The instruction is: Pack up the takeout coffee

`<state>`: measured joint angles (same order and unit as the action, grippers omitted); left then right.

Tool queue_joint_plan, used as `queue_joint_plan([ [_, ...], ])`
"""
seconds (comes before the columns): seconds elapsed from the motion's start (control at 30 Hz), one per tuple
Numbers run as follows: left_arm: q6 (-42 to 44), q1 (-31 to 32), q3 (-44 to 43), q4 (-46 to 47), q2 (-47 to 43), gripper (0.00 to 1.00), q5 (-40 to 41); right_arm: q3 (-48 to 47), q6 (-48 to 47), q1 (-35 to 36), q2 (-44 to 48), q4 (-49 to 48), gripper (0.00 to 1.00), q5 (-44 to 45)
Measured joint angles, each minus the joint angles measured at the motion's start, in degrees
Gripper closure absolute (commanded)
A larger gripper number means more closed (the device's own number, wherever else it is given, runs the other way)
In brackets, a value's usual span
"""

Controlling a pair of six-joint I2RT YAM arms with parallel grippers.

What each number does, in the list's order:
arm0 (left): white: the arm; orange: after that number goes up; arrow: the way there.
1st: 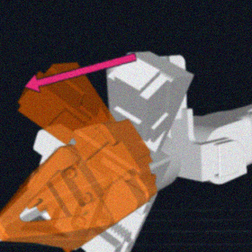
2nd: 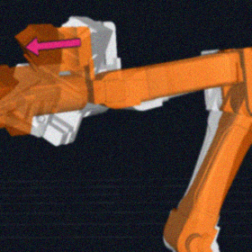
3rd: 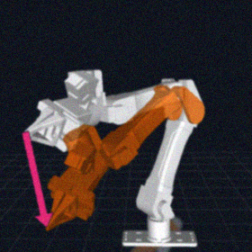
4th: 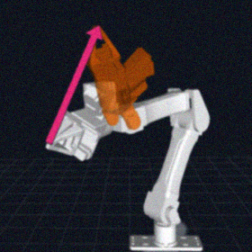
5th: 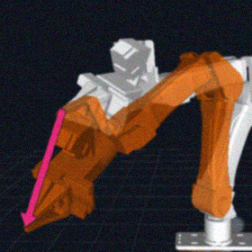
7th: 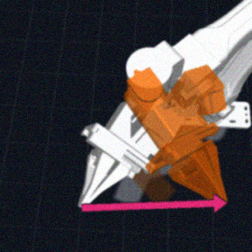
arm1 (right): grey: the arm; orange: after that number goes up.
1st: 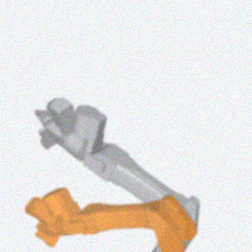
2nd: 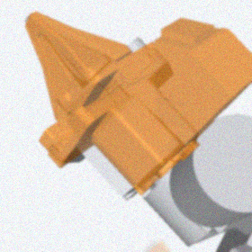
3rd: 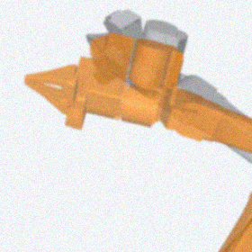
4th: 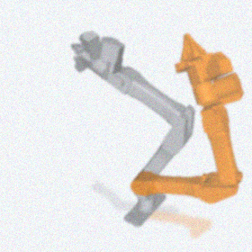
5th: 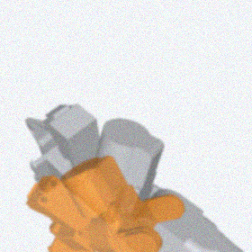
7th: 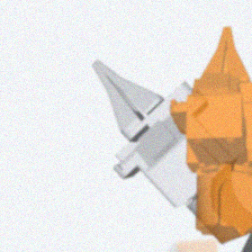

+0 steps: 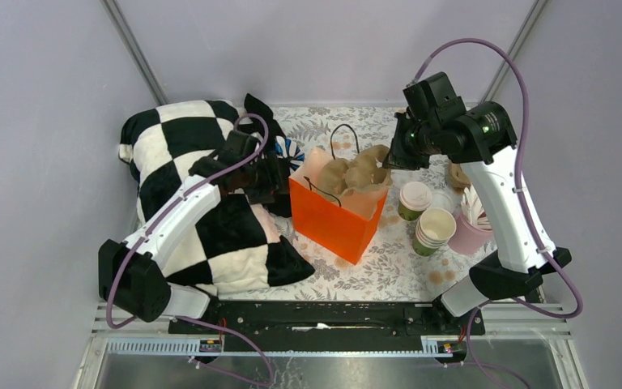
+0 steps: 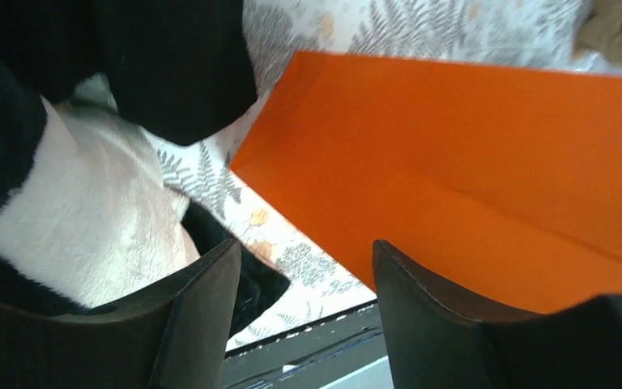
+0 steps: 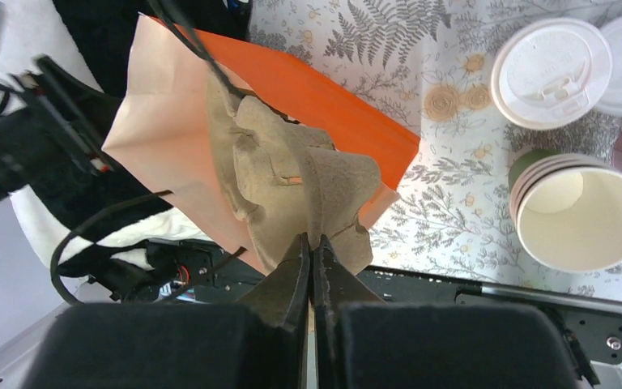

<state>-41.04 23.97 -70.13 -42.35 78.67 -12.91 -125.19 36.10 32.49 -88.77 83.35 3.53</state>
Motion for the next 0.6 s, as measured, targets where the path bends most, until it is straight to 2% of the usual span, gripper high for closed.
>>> queue_joint_plan([
  [0.13,-2.0,1.4,5.9,1.1,-0.3,0.38,-1.0,-0.3,-2.0,0.0,-1.2,-1.6,1.0,-0.5],
  [0.37,-7.5,9.1,12.6,6.6,-6.3,0.38,-1.0,-1.9,-3.7,0.9,-3.6,-3.9,1.0,-1.5],
  [0.5,-9.8,12.2,13.7,8.3,-7.4,0.39,-0.8,-4.2,-3.8,1.8,-5.9,-4.0,1.0,-1.5],
  [0.6,-10.4,12.7,13.7,9.0,-7.4,0.38,-0.4,-2.5,-3.8,1.9,-5.5,-4.0,1.0,-1.1],
])
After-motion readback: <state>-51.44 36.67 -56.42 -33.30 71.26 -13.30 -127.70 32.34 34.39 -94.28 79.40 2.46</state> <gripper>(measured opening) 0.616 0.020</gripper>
